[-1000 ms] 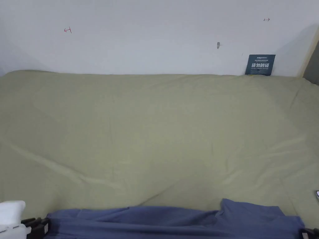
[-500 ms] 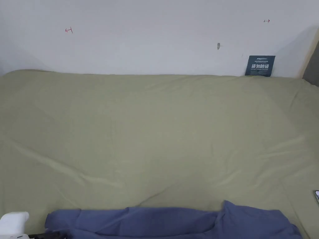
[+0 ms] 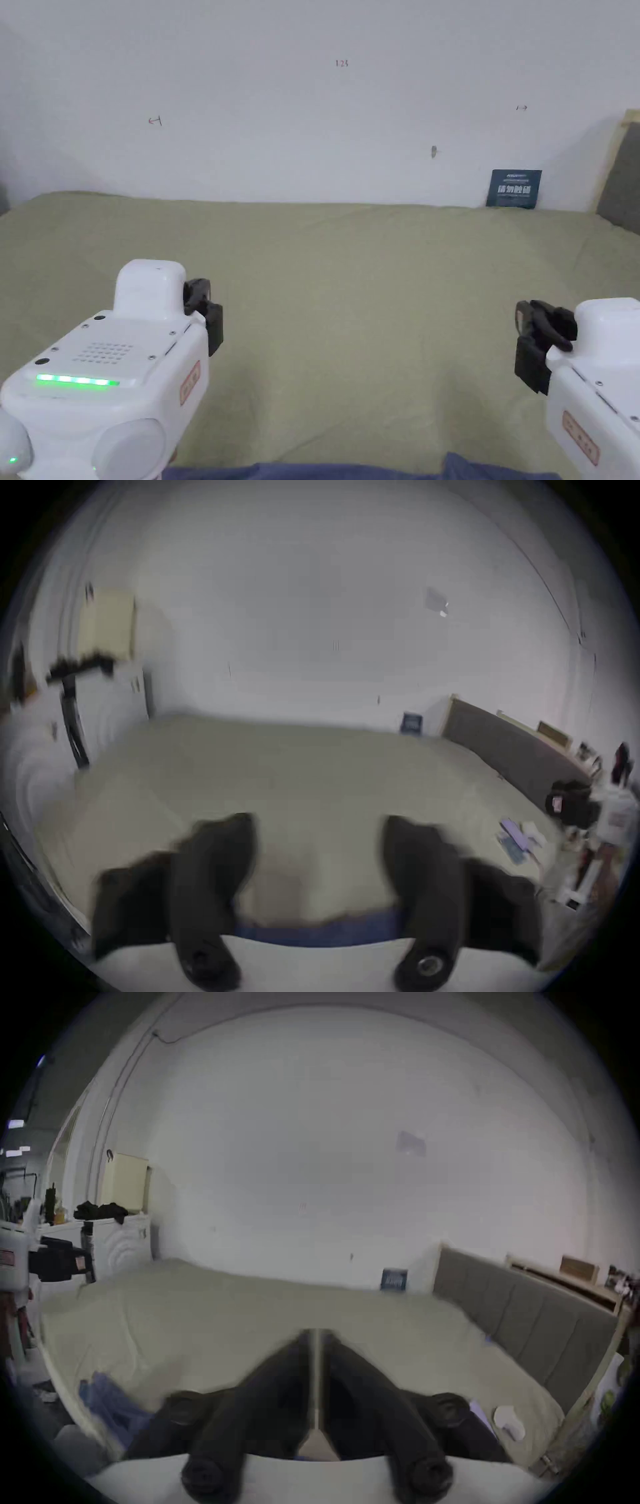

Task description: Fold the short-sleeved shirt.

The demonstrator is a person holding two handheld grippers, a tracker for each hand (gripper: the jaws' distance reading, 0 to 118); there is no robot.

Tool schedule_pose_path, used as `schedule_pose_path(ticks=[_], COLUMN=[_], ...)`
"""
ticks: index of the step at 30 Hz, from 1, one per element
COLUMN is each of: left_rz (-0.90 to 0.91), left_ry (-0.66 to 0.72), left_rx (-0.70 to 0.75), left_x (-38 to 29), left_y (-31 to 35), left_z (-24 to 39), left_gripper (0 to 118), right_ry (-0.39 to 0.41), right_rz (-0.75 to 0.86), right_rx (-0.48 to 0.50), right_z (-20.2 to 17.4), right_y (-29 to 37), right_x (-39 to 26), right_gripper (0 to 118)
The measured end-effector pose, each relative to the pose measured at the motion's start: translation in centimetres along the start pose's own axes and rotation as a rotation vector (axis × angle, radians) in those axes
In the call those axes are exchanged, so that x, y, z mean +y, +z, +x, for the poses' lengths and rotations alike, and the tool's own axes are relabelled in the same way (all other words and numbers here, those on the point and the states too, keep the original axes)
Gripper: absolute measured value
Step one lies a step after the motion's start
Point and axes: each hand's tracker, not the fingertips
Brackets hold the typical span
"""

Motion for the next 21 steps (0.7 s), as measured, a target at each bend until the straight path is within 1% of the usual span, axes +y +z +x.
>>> schedule_pose_path(ticks=[1,4,5,6,12,13,17,18,19,20,21], left_rz=[-0.006,-0.011,0.024,0.029,0.036,0.043,-0.085,-0.143,-0.204,-0.268,-0.369], left_ry=[0.011,0.032,-0.010,-0.027,-0.031,-0.042,0.078,0.079,0.113,0.158,0.220], left_rx=[0.000,-0.024,-0.011,-0.004,0.006,0.008,-0.059,-0.088,-0.116,-0.138,-0.188], left_x=[-0.3,-0.5,-0.3,-0.4,-1.0,-0.3,-0.5,-1.1,-2.0,-2.8,-3.4], left_y=[-1.0,-1.6,-0.7,-0.8,-1.5,0.0,-0.5,-0.7,-0.8,-0.9,-1.1], left_z=[-0.1,-0.1,1.3,1.5,1.2,1.9,-1.7,-3.0,-4.7,-6.3,-8.6], left_gripper=[0,0,0,0,0,0,0,0,0,0,0], right_ry=[-0.017,-0.051,-0.055,-0.049,-0.054,-0.055,-0.047,-0.047,-0.045,-0.045,-0.045], right_rz=[0.048,0.031,0.044,0.050,0.062,0.065,0.064,0.061,0.057,0.054,0.047], right_rx=[-0.009,0.015,0.014,0.008,0.003,0.000,-0.011,-0.013,-0.013,-0.014,-0.016], right_z=[-0.3,-0.9,-0.9,-1.0,-1.6,-1.4,-1.7,-1.6,-2.0,-2.1,-2.1], right_y=[0.0,-0.1,-0.1,-0.2,0.2,0.2,0.7,0.8,1.1,1.3,1.5], right_x=[0.0,0.8,0.7,0.8,1.5,1.5,1.3,1.2,1.0,0.8,0.6], right_gripper=[2,2,2,2,2,2,2,2,2,2,2])
